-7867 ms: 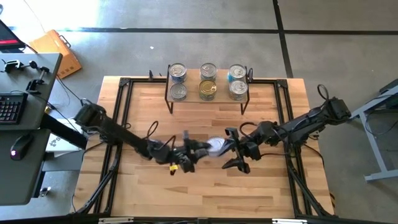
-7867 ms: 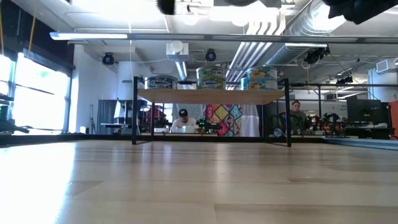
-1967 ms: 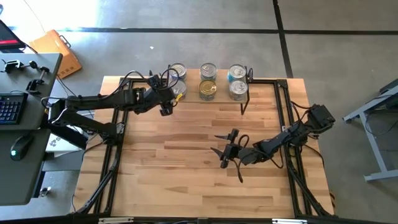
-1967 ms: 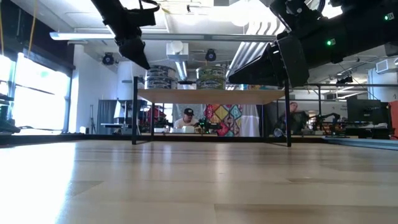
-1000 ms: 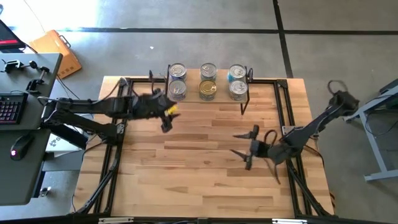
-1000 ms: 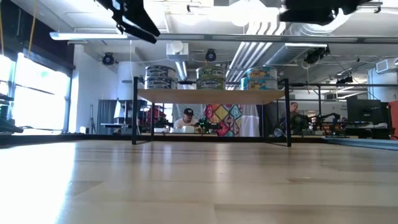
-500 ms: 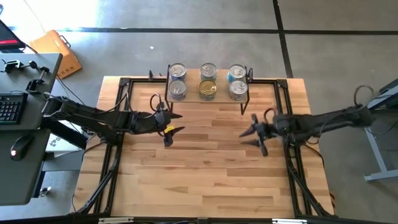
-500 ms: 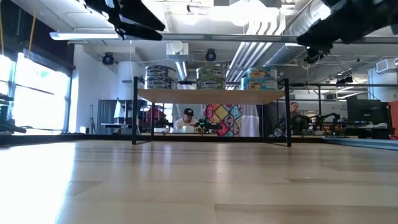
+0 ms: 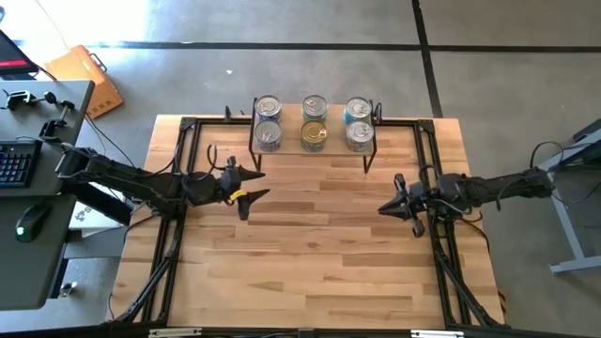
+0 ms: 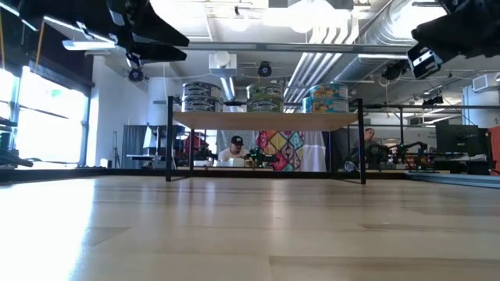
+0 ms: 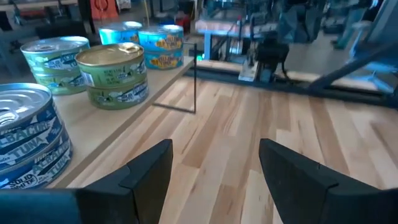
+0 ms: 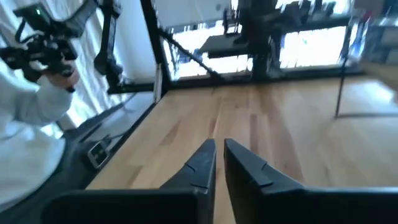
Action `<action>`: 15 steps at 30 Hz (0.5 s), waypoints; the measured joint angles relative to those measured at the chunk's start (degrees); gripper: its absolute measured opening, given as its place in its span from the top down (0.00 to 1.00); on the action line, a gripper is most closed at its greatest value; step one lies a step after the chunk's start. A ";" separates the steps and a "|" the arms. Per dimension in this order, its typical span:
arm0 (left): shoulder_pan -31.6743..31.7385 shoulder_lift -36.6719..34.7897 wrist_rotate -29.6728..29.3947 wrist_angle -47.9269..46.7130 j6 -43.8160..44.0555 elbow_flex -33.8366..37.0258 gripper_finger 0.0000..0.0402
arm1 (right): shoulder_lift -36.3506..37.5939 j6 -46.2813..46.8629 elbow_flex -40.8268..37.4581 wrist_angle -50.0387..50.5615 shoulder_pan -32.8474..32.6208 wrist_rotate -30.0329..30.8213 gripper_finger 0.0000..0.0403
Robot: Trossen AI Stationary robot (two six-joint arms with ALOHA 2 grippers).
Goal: Stack canned seafood by type on shelf
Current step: Return to Home Position
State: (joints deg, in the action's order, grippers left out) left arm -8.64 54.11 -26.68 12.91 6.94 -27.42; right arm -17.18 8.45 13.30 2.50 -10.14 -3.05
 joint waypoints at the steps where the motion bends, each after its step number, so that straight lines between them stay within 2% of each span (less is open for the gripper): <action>1: 0.00 -0.25 -0.04 1.52 -0.02 0.87 0.42 | 1.06 -0.93 -1.16 -1.56 0.00 0.33 0.95; 7: 0.00 -0.40 -0.07 3.06 -0.02 1.56 0.42 | 6.93 -7.58 -5.68 -7.39 3.19 0.48 1.00; 15: 1.56 0.04 -0.17 4.17 -0.17 1.56 0.42 | 14.66 -6.70 -5.96 1.55 12.35 -3.00 1.00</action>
State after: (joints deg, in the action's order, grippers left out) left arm -7.09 54.15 -26.85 17.08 6.77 -25.87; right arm -2.52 1.75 7.34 4.05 2.21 -6.04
